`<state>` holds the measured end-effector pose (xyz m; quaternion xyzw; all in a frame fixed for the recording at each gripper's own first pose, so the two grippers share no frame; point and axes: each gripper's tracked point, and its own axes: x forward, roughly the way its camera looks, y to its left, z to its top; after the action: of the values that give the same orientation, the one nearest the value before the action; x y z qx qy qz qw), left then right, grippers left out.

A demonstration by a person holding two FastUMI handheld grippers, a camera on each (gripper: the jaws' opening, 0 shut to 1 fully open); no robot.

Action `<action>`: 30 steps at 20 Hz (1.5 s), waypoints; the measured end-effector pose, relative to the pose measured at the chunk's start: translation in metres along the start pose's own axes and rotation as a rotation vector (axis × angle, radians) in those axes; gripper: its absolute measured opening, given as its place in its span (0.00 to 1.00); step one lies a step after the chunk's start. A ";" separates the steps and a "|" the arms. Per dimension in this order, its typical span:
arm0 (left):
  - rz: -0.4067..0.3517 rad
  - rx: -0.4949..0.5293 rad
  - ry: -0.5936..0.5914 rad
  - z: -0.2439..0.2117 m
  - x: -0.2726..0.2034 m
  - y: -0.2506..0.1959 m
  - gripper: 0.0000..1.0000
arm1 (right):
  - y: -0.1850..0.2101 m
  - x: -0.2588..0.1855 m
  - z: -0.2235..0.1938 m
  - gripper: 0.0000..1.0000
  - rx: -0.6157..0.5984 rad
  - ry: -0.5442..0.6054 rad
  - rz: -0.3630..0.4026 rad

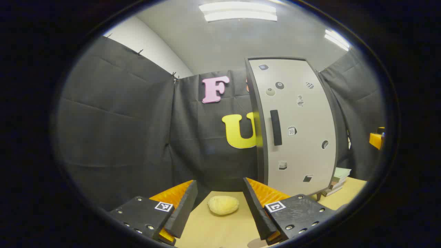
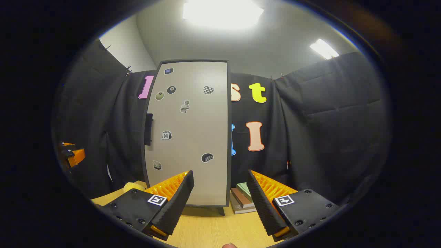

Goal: Open the cabinet door with the right hand, grasp the bottle in the cabinet with the left hand and place it on the coaster, then close the cabinet door with the right hand.

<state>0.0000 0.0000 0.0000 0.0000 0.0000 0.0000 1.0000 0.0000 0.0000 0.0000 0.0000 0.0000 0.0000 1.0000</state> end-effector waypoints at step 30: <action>0.019 0.025 -0.040 0.022 -0.027 -0.016 0.79 | -0.006 0.002 0.004 0.98 0.005 0.003 0.029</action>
<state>-0.0273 -0.0161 0.0220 0.0124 -0.0200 0.0094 0.9997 0.0020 -0.0055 0.0040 0.0026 0.0017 0.0145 0.9999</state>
